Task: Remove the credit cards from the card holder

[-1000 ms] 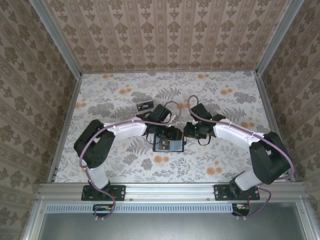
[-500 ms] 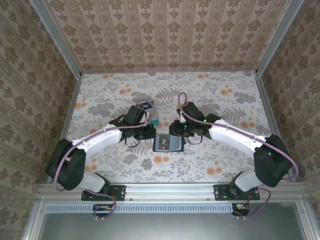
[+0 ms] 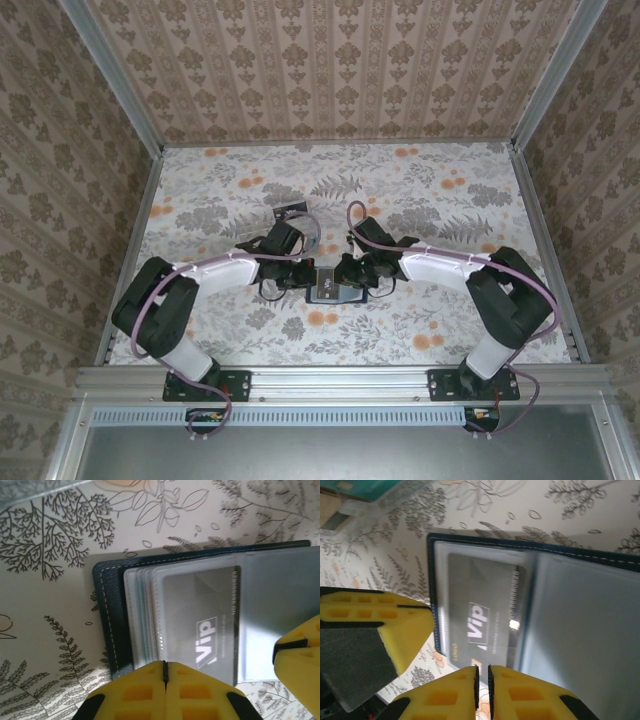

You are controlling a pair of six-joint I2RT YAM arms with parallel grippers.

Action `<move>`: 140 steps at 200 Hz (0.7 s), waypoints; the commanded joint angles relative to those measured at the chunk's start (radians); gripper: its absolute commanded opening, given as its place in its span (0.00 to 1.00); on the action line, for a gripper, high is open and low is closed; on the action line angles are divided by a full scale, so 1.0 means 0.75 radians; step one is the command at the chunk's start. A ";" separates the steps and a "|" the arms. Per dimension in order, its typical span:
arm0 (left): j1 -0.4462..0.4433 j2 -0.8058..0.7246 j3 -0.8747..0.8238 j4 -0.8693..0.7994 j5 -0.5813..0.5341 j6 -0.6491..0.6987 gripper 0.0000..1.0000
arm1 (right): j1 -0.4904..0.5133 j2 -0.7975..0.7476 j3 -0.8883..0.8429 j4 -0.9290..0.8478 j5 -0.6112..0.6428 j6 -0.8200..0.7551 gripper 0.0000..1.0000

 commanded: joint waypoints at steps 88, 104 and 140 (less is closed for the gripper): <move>-0.037 0.053 0.001 -0.008 -0.029 -0.015 0.00 | -0.052 0.100 -0.057 0.119 -0.115 0.046 0.20; -0.038 0.055 -0.002 -0.009 -0.031 -0.020 0.00 | -0.056 0.105 -0.061 0.108 -0.099 0.043 0.21; -0.042 0.057 -0.003 -0.007 -0.033 -0.022 0.00 | -0.057 0.099 -0.041 0.042 -0.041 0.017 0.23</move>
